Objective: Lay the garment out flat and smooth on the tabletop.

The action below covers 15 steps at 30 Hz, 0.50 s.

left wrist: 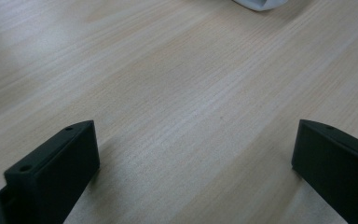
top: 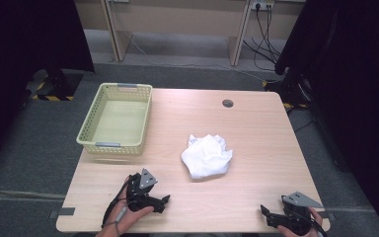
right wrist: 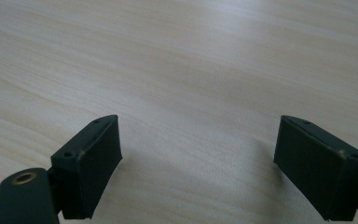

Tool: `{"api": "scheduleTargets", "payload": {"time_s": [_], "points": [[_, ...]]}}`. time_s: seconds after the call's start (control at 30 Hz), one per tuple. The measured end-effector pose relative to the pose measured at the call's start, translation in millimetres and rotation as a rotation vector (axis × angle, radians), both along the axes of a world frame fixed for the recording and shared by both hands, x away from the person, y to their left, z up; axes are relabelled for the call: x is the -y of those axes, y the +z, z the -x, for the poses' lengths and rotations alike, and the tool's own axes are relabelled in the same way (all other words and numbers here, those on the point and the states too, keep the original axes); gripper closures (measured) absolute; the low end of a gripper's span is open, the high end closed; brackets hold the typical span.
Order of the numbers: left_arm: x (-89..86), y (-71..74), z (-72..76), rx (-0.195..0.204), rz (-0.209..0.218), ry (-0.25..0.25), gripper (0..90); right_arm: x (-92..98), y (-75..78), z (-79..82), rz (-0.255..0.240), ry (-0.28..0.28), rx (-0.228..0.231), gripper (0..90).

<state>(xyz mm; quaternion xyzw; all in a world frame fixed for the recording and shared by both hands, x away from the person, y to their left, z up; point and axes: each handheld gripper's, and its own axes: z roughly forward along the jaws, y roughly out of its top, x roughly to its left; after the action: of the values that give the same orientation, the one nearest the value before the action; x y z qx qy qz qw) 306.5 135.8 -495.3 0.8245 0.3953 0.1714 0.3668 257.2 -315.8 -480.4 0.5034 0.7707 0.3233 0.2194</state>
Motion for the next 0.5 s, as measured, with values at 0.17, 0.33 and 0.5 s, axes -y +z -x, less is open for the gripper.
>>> {"api": "scheduleTargets", "payload": {"time_s": [0.17,0.33,0.5], "points": [[0.0,0.0,0.0,0.000,0.000,0.001,0.0,-4.5,6.7,-3.2,-0.015,0.022,0.019,15.2],[-0.1,0.0,0.0,0.000,-0.001,0.002,0.0,-12.7,13.7,-11.1,-0.020,0.052,0.028,15.3],[-0.1,0.1,0.0,0.000,-0.001,0.004,0.0,-19.0,18.2,-18.8,-0.024,0.072,0.032,15.6]]}}
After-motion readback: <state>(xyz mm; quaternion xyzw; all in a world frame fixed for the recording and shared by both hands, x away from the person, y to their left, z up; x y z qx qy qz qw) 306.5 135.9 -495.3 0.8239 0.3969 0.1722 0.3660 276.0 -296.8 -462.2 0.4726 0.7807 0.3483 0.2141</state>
